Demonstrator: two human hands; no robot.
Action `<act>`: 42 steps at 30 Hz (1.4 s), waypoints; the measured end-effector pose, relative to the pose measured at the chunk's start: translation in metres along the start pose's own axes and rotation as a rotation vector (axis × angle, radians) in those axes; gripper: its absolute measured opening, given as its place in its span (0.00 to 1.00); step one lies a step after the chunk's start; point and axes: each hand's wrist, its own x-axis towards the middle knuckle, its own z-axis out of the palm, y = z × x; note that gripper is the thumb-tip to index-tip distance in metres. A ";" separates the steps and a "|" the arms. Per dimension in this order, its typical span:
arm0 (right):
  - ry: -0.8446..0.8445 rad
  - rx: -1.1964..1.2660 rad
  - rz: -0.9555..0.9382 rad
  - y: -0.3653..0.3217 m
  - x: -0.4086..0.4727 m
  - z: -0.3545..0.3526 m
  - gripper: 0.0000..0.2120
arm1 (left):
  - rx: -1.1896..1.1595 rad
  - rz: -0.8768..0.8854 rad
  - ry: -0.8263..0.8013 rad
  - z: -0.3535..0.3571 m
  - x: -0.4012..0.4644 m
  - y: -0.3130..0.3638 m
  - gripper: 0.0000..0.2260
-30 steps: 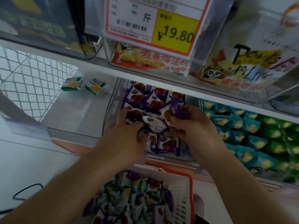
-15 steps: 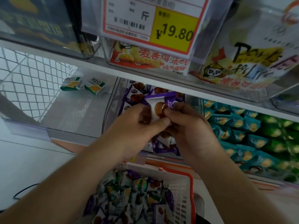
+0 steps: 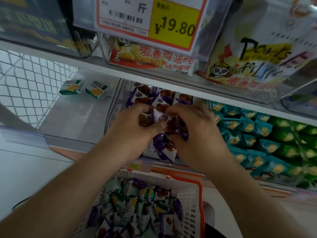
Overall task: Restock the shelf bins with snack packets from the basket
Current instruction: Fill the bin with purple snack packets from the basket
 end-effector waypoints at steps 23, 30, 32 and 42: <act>-0.379 -0.310 0.478 -0.011 0.010 0.038 0.30 | 0.574 0.121 -0.179 0.005 -0.008 -0.024 0.11; -0.457 -0.199 0.431 -0.021 0.003 0.020 0.23 | 0.733 0.087 -0.163 0.016 -0.003 -0.035 0.20; -0.534 -0.217 0.397 -0.021 0.000 0.024 0.25 | 0.724 0.064 -0.151 0.019 0.000 -0.036 0.20; -0.429 0.094 0.484 -0.005 0.004 0.013 0.10 | 0.668 0.025 -0.093 0.023 0.012 -0.039 0.15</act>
